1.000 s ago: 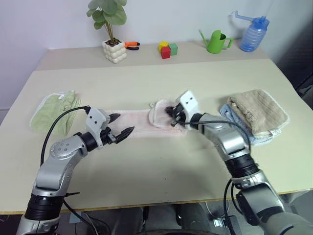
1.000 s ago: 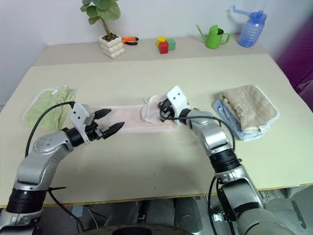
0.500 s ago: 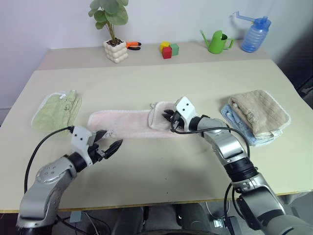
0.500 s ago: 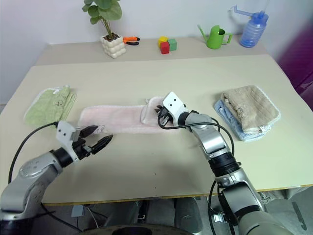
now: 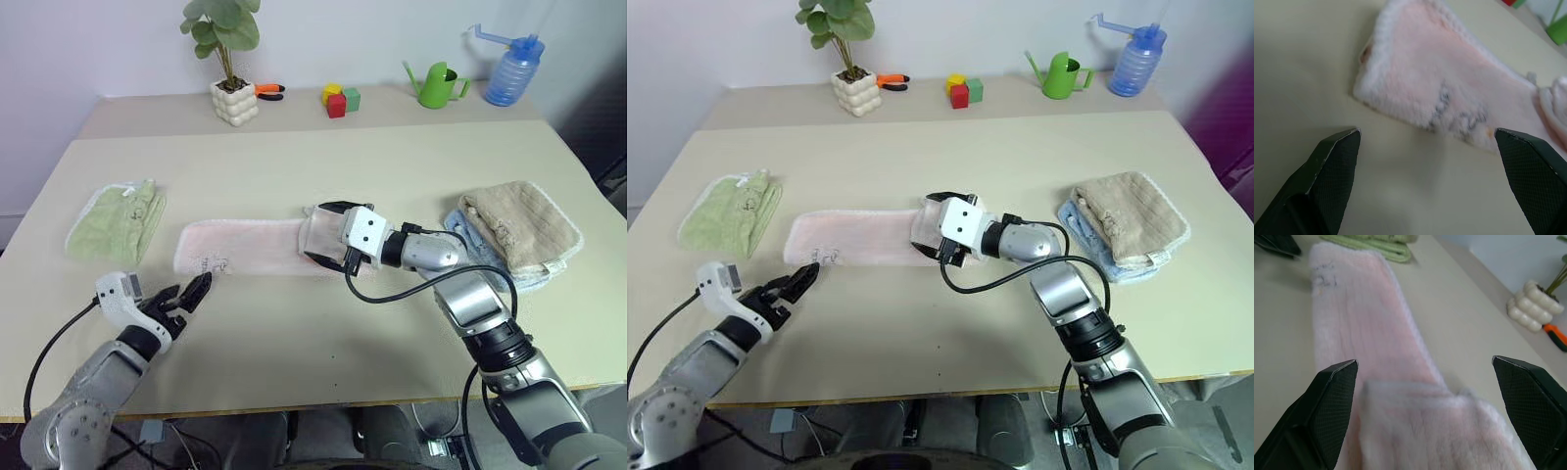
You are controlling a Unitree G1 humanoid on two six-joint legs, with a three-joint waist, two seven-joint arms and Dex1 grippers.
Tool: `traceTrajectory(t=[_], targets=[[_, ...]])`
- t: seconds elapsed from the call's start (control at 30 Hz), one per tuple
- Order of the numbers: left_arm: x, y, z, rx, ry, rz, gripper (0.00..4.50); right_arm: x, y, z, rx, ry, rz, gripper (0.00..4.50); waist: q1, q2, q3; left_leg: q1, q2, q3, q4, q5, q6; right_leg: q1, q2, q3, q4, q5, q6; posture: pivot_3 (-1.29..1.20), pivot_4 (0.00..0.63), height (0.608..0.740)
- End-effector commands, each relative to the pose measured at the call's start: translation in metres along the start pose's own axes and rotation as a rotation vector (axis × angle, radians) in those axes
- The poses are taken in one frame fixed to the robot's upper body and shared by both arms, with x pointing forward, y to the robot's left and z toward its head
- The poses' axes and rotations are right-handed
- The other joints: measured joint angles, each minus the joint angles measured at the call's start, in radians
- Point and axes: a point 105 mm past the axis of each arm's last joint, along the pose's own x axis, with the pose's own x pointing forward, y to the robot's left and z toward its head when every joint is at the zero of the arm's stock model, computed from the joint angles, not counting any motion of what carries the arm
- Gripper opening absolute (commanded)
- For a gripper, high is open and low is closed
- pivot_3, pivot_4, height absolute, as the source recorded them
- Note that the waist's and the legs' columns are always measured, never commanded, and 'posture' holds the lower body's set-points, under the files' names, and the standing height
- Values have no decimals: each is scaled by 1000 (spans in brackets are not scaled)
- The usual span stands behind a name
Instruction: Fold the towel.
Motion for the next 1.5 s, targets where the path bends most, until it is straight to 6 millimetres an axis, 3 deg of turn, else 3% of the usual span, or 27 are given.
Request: traceTrajectory(t=[0.03, 0.23, 0.37, 0.47, 0.67, 0.93, 1.07, 1.23, 1.33, 1.5], targets=[[9, 8, -3, -71, 31, 43, 4500, 1, -2, 16, -50, -55, -14, 4469, 1, 0, 0, 0, 0, 0, 0, 0, 0, 0, 0, 0, 0, 0, 0, 0, 150, 732], [33, 8, 18, -196, -31, 42, 4500, -1, 6, 16, -64, -52, -7, 4469, 12, 0, -1, 1, 0, 0, 0, 1, -1, 0, 0, 0, 1, 0, 0, 0, 150, 732], [40, 8, 22, -194, -20, 36, 4500, -5, 11, 14, -67, -42, -2, 4469, 16, 0, -1, 1, 0, 0, 0, 2, -4, 0, 0, 0, 1, 0, 0, 0, 150, 732], [43, 3, 21, -185, -8, 5, 3184, -9, 16, 14, -69, -34, 4, 4500, 17, 0, -1, 1, 0, 0, 0, 2, -4, 0, 0, 0, 1, 0, 0, 0, 150, 732], [44, -1, 29, -193, -53, -26, 59, -12, 17, 13, -63, -23, -6, 4500, 18, -1, 0, 0, 0, 0, 0, 2, -3, 0, 0, 0, 1, 0, 0, 0, 150, 732], [14, -15, 105, 55, -354, -104, 59, -25, 14, -9, -56, 55, -17, 4500, 19, -2, 0, 0, 0, 0, 0, 2, -4, 0, 0, 0, 0, 0, 0, 0, 150, 732], [13, -36, 117, 285, -316, -173, 59, -26, 11, -12, -46, 61, -25, 4500, 18, -2, 0, 0, 0, 0, -1, 1, -2, 0, 1, 0, -1, 0, 0, 0, 150, 732], [31, -99, 104, 523, -219, -411, 59, -22, 10, -15, -41, 61, -33, 4500, 23, -2, 1, -1, 0, -1, -1, 1, -2, 1, 1, 0, -4, 0, -1, 0, 150, 732], [43, -144, 65, 703, -83, -611, 59, -21, 9, -15, -35, 58, -39, 4500, 19, -2, 1, -1, -1, -1, -1, 1, -3, 2, 1, 0, -5, 1, 0, 0, 150, 732], [60, -167, 18, 933, 54, -736, 59, -23, 6, -17, -28, 66, -64, 4500, 5, -2, 1, 0, 0, 1, -5, 4, -6, 0, 1, 1, -6, 1, 0, 0, 150, 732]])
